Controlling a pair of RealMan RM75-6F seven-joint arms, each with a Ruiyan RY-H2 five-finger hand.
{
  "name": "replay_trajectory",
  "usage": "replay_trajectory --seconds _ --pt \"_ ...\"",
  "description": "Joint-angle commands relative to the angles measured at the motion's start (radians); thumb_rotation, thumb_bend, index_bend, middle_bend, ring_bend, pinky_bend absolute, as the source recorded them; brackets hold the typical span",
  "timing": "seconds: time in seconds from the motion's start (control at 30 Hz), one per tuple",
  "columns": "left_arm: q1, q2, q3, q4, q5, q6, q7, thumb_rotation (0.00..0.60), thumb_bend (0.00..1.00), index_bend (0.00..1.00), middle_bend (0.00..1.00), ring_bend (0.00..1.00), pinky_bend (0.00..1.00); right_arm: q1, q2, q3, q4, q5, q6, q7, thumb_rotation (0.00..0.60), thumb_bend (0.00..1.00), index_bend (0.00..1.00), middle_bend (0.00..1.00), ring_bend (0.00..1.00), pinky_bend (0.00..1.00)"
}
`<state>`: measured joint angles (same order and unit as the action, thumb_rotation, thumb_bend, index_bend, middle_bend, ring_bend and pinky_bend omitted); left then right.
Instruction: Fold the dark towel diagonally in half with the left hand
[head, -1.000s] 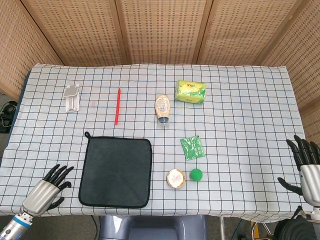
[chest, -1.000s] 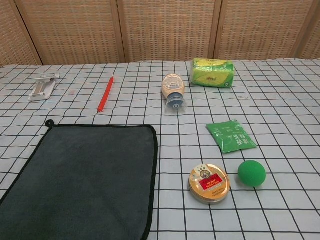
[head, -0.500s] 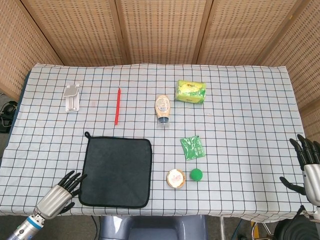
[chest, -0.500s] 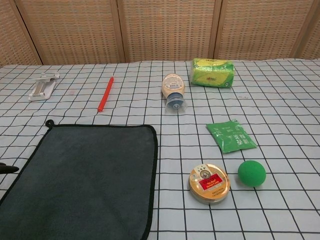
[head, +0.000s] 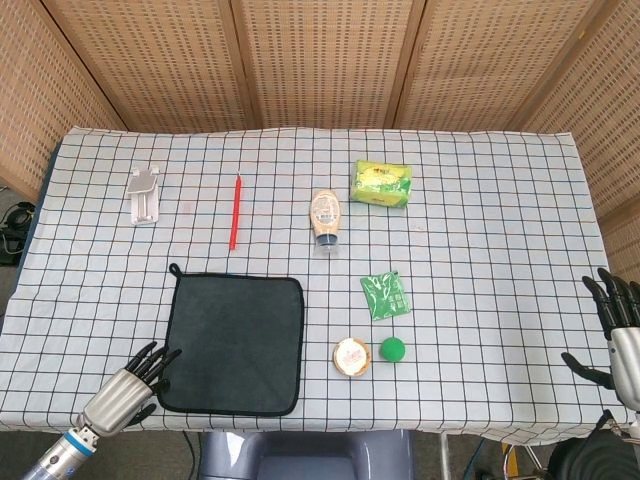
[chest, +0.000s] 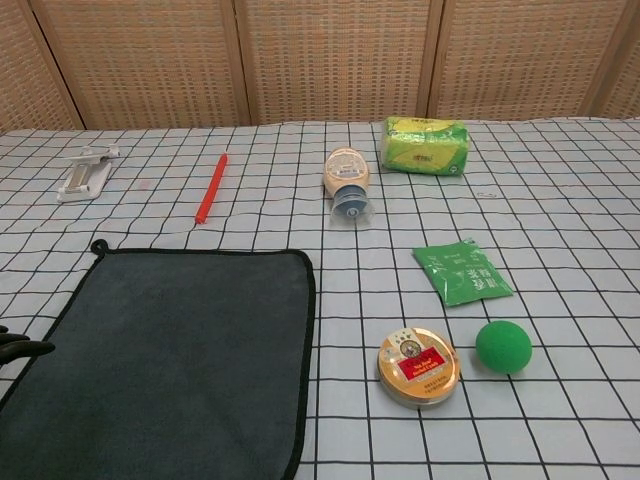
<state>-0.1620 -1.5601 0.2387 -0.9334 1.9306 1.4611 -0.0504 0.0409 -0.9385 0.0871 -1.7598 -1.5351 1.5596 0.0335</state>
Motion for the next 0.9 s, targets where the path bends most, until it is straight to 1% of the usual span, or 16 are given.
replay_trajectory --seconds 0.03,0.17,0.3,0.43,0.6,0.9 --pt "-0.002 -0.003 0.002 0.002 -0.004 -0.002 0.004 0.6 0.29 0.48 0.0 0.0 0.0 0.0 0.0 0.0 0.0 0.0 0.0 0.0 0.6 0.0 0.0 0.0 0.0 0.0" --pt "-0.004 -0.006 0.003 0.003 -0.01 -0.002 0.004 0.6 0.3 0.49 0.0 0.0 0.0 -0.001 0.001 0.0 -0.001 -0.001 0.002 0.003 0.6 0.0 0.0 0.0 0.0 0.0" --pt "-0.007 -0.007 0.007 0.001 -0.012 0.002 -0.002 0.6 0.36 0.51 0.0 0.0 0.0 -0.002 0.003 0.0 -0.001 -0.001 0.003 0.006 0.6 0.0 0.0 0.0 0.0 0.0" --pt "-0.009 -0.007 0.011 0.003 -0.014 0.002 0.001 0.6 0.37 0.51 0.0 0.0 0.0 -0.002 0.004 0.0 -0.001 -0.002 0.003 0.007 0.6 0.0 0.0 0.0 0.0 0.0" --pt "-0.013 -0.011 0.013 0.0 -0.019 0.0 0.007 0.6 0.43 0.51 0.0 0.0 0.0 -0.003 0.005 0.001 -0.002 -0.002 0.004 0.01 0.6 0.0 0.0 0.0 0.0 0.0" --pt "-0.016 -0.014 0.018 -0.003 -0.026 -0.004 0.016 0.6 0.44 0.52 0.0 0.0 0.0 -0.003 0.007 0.0 -0.002 -0.003 0.005 0.016 0.6 0.0 0.0 0.0 0.0 0.0"
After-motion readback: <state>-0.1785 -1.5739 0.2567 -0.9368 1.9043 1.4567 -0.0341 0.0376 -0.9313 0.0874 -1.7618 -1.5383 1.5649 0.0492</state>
